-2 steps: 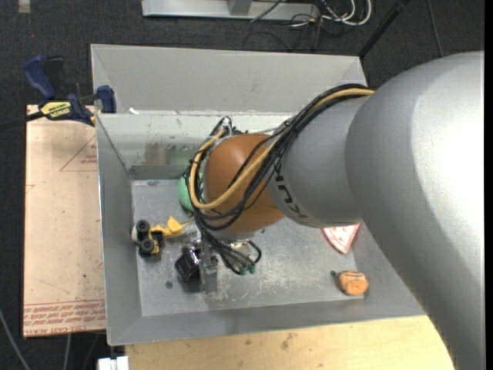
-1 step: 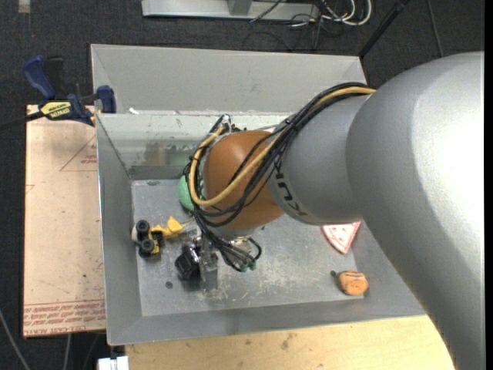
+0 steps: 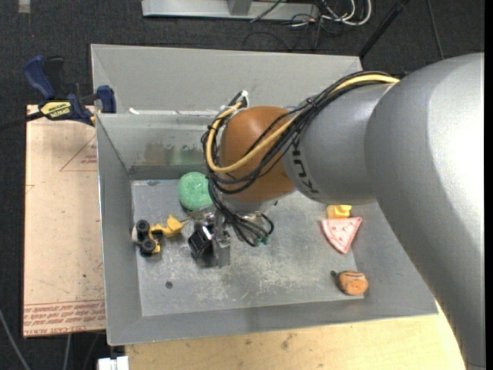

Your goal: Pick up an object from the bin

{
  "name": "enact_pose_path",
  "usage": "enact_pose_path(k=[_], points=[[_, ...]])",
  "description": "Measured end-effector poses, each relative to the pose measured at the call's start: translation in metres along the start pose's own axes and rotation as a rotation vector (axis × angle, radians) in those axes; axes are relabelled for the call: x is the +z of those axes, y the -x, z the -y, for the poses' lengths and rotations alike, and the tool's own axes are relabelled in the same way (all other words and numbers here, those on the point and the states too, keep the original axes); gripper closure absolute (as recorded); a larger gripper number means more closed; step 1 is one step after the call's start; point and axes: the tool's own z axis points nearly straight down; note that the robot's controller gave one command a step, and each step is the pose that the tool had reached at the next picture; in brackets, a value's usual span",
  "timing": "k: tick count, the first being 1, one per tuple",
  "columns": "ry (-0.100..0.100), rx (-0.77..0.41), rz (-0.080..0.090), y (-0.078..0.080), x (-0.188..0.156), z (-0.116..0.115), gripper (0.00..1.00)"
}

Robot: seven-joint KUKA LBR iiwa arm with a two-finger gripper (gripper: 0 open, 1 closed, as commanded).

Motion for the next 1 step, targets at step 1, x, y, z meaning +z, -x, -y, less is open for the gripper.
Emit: enact_pose_path(k=[1], points=[[-0.006, 0.005, 0.003, 0.0056, -0.0003, 0.0051, 1.00]])
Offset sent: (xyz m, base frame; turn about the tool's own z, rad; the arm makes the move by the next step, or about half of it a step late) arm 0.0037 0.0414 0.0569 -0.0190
